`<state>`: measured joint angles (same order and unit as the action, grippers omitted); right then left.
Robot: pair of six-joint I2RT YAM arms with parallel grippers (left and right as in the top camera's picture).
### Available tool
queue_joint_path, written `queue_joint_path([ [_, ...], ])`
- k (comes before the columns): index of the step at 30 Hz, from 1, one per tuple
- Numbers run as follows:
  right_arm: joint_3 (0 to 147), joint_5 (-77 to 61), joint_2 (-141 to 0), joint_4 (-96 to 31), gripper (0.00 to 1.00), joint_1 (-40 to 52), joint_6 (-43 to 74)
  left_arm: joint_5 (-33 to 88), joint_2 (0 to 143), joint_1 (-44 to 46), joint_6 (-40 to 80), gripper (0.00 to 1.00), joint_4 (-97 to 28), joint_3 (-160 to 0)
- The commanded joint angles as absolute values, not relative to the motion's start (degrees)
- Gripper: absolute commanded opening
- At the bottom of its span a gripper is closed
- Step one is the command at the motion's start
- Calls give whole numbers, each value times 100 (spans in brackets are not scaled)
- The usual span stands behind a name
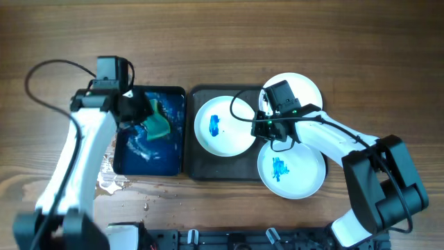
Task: Clean dirty plates on tray and stack at the side
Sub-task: 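Lift the sponge with the left gripper out of the water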
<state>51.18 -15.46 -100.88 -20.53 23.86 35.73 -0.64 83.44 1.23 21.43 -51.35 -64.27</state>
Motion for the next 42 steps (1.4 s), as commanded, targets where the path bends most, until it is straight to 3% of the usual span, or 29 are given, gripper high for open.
queue_joint_path([
  [1,4936,-1396,-10191,-2187,4,2421,3452,-1192,7872,460,2300,4,-5262,-6512],
  [4,4936,-1400,-10191,-2198,4,2421,3452,-965,7970,646,2298,4,-5312,-6510],
  [5,4936,-1398,-10191,-2196,4,2421,3452,-617,8123,655,2296,31,-5312,-6510],
  [8,4936,-1398,-10191,-2189,4,2421,3450,-296,8820,652,2296,77,-5236,-6510],
  [10,4936,-1398,-10191,-2193,4,2421,3448,-189,9268,652,2296,89,-5157,-6510],
  [12,4936,-1398,-10191,-2191,4,2421,3450,40,9817,652,2296,60,-4897,-6510],
  [13,4936,-1398,-10191,-2193,4,2421,3448,123,9977,652,2296,53,-4764,-6510],
  [15,4936,-1400,-10191,-2196,4,2421,3450,191,10217,652,2298,48,-4515,-6510],
  [18,4936,-1400,-10191,-2213,4,2421,3448,161,10471,563,2300,50,-4250,-6510],
  [19,4936,-1398,-10191,-2228,4,2421,3448,19,10481,436,2388,46,-4219,-6510],
  [26,4936,-1398,-10191,-2191,4,2421,3450,259,10457,-95,2574,46,-4283,-6521],
  [30,4936,-1398,-10191,-2189,4,2421,3450,344,10457,-75,2574,30,-4276,-6521],
  [32,4936,-1398,-10191,-2189,4,2421,3450,445,10457,-75,2574,5,-4233,-6521],
  [33,4936,-1396,-10191,-2191,4,2421,3448,519,10457,-75,2569,4,-4204,-6521],
  [35,4936,-1398,-10191,-2193,4,2421,3450,1105,10460,-75,2021,16,-4169,-6521],
  [37,4936,-1400,-10191,-2198,4,2421,3448,1330,10460,-75,1837,4,-4176,-6521],
  [42,4936,-1400,-10191,-2217,4,2421,3448,1739,10388,-73,1852,4,-4158,-6578],
])
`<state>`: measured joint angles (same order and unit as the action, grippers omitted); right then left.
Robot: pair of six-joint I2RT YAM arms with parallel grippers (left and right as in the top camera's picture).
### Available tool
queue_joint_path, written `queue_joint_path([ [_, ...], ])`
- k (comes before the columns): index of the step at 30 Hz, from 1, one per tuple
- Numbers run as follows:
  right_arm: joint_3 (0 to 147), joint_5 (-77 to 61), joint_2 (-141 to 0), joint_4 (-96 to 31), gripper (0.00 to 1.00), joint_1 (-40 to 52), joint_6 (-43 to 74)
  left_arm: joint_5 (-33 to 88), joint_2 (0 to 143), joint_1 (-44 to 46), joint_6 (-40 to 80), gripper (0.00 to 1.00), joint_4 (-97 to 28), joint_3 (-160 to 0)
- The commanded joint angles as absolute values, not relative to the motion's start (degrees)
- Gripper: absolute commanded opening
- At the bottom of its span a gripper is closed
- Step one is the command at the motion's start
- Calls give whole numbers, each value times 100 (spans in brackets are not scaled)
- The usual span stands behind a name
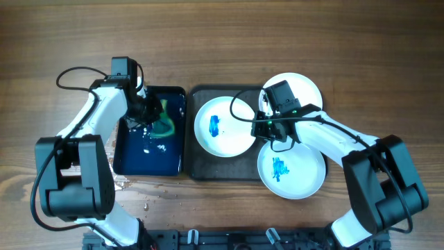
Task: Clean dirty plates on tray and stack at the side
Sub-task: 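Lift the sponge with the left gripper out of the water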
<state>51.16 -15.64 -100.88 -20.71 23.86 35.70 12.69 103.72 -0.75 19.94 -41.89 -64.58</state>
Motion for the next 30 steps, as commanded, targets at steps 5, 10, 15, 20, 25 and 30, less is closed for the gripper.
queue_joint_path([
  [5,4936,-1398,-10191,-2274,4,2421,3446,322,9017,333,2167,4,-4582,-6683],
  [10,4936,-1398,-10191,-2296,4,2421,3450,-2298,7881,1754,2602,4,-5172,-6683],
  [15,4936,-1398,-10191,-2311,4,2421,3448,-4248,7955,2561,2945,4,-5365,-6676],
  [20,4936,-1393,-10191,-2300,4,2421,3446,-4532,8003,2556,3052,4,-5358,-6676],
  [25,4936,-1396,-10191,-2298,4,2421,3448,-3555,8621,2521,3052,4,-5297,-6676],
  [30,4936,-1398,-10191,-2329,4,2421,3446,-1319,9354,1848,3017,4,-5048,-6674],
])
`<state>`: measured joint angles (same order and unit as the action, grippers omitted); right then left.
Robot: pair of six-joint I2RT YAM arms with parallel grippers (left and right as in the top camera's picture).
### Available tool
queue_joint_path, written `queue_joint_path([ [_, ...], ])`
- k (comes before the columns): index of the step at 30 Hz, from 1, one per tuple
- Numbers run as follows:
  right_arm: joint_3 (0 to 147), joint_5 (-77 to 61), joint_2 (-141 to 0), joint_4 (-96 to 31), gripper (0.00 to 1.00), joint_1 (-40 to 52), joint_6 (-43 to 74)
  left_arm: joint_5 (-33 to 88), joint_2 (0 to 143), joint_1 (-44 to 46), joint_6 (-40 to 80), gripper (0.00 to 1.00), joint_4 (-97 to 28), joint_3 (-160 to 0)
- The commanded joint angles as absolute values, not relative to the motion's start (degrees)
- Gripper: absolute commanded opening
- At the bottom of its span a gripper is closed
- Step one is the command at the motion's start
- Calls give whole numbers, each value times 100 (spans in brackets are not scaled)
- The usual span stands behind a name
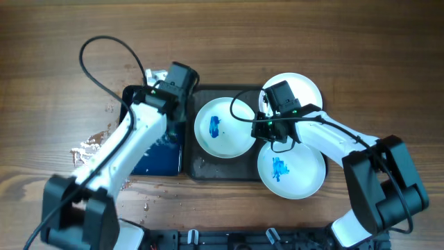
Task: Clean dirty plates on tray and stack at the side
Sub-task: 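Lift the sponge with the left gripper out of the water, then carry the sponge with the left gripper onto the left white plate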
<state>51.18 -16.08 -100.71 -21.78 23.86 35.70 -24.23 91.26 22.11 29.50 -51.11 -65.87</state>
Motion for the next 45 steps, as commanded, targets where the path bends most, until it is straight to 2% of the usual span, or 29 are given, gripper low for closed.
queue_joint_path([
  [1,4936,-1396,-10191,-2322,4,2421,3446,-1125,9360,1682,3004,4,-5037,-6676],
  [6,4936,-1396,-10191,-2316,5,2421,3446,-202,9190,1752,2744,4,-4829,-6676],
  [13,4936,-1396,-10191,-2274,4,2421,3448,497,9317,2711,2818,4,-4359,-6676],
  [22,4936,-1396,-10191,-2281,5,2421,3444,1564,11019,3092,2897,4,-3256,-6676],
  [24,4936,-1396,-10191,-2281,5,2421,3446,1264,11161,3083,2926,4,-3194,-6676],
  [28,4936,-1396,-10191,-2320,5,2421,3444,-1118,11177,2899,3691,4,-3835,-6678],
  [33,4936,-1393,-10191,-2318,5,2421,3446,-1573,11177,2803,3798,4,-4261,-6678],
  [35,4936,-1393,-10191,-2318,4,2421,3444,-554,11177,2849,3288,4,-4274,-6678],
  [37,4936,-1391,-10191,-2316,4,2421,3446,1380,11177,3002,2539,4,-4025,-6676],
  [41,4936,-1393,-10191,-2320,4,2421,3446,3002,11177,3269,2423,4,-3317,-6676],
  [45,4936,-1396,-10191,-2342,4,2421,3448,3723,11177,3291,2773,4,-2604,-6676],
])
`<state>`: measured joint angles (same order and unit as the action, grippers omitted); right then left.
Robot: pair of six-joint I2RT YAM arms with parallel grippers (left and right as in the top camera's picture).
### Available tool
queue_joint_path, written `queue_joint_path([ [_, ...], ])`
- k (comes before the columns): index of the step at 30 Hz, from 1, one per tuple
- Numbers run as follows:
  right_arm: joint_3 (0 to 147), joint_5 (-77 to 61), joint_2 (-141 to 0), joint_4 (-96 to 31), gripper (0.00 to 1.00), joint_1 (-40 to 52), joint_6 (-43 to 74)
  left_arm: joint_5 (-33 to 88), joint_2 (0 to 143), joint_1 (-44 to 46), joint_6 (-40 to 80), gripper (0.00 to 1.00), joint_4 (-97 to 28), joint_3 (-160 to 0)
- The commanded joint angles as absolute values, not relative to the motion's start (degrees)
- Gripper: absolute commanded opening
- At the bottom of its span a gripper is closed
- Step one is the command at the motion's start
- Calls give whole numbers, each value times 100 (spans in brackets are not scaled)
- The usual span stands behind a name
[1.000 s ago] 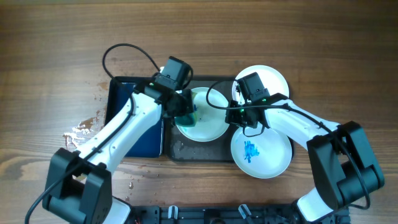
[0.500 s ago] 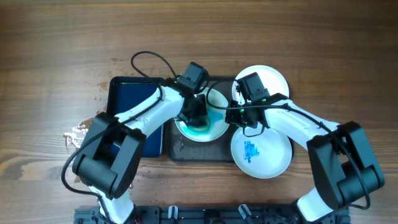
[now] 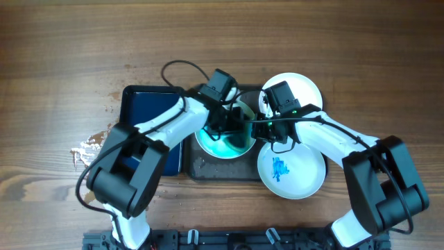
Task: Clean dirty plates on tray and stack at the side
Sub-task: 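Carry the sponge with the left gripper onto the left white plate, then scrub the left plate with the sponge in circles, left gripper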
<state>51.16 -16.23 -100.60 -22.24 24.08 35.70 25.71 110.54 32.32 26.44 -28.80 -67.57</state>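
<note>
A black tray point(image 3: 208, 167) holds a white plate point(image 3: 220, 144), now smeared teal. My left gripper point(image 3: 232, 125) is over this plate, shut on a green sponge point(image 3: 240, 113) that rests on the plate's surface. My right gripper point(image 3: 262, 129) sits at the plate's right rim and appears shut on it, though its fingers are mostly hidden under the wrist. A second white plate point(image 3: 291, 170), marked with a blue stain, lies at the tray's front right. A clean white plate point(image 3: 302, 87) lies behind the right arm.
A blue basin of water point(image 3: 149, 114) stands left of the tray. Water is spilled on the wooden table point(image 3: 89, 149) at the front left. Both arms cross over the tray.
My left gripper has moved from the basin's far right corner to the plate in the tray, sponge on it. The plate's blue stain is now a teal smear. The right arm has not moved.
My left gripper first held the green sponge above the blue basin. Then the sponge was down in the water. Then the gripper stood at the basin's far right corner, and now the sponge is on the tray's plate. The right gripper stayed at that plate's rim throughout.
</note>
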Motion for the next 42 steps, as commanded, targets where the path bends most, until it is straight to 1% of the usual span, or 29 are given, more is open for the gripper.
queue_joint_path([
  [1,4936,-1396,-10191,-2342,4,2421,3448,3745,11177,3245,2840,4,-2445,-6676],
  [3,4936,-1396,-10191,-2351,4,2421,3450,3675,11179,3111,2958,4,-2217,-6676],
  [7,4936,-1396,-10191,-2432,4,2421,3448,2331,11179,2659,3267,4,-2311,-6676],
  [10,4936,-1396,-10191,-2477,4,2421,3444,1020,11179,2270,3369,4,-2836,-6676],
  [13,4936,-1396,-10191,-2475,4,2421,3444,513,11179,2134,3304,4,-3494,-6676],
  [16,4936,-1396,-10191,-2484,4,2421,3409,-32,11179,2182,3304,4,-4119,-6676],
  [18,4936,-1396,-10191,-2493,4,2421,3336,-639,11177,2250,3306,4,-4619,-6676],
  [22,4936,-1396,-10191,-2504,4,2421,3299,-1299,11177,2276,3306,4,-5369,-6676],
  [24,4936,-1396,-10191,-2495,4,2421,3299,-1066,11177,2294,3085,4,-5452,-6676],
  [26,4936,-1396,-10191,-2506,4,2421,3299,121,11177,2447,2209,4,-5207,-6676],
  [29,4936,-1396,-10191,-2517,4,2421,3301,1933,11177,2945,1387,4,-4696,-6676],
  [32,4936,-1396,-10191,-2517,4,2421,3301,3109,11177,3487,1262,4,-4064,-6676],
  [33,4936,-1396,-10191,-2515,4,2421,3301,3306,11177,3632,1271,4,-3861,-6676],
  [36,4936,-1396,-10191,-2519,4,2421,3301,3363,11177,3885,1629,4,-3345,-6676],
  [39,4936,-1396,-10191,-2543,4,2421,3299,3183,11177,3809,1964,4,-2982,-6676],
  [40,4936,-1398,-10191,-2552,4,2421,3301,2952,11177,3745,2095,4,-2926,-6676],
  [41,4936,-1396,-10191,-2571,4,2421,3301,2204,11177,3592,2381,4,-2921,-6676],
  [42,4936,-1396,-10191,-2580,4,2421,3301,1839,11177,3520,2504,4,-2941,-6676],
])
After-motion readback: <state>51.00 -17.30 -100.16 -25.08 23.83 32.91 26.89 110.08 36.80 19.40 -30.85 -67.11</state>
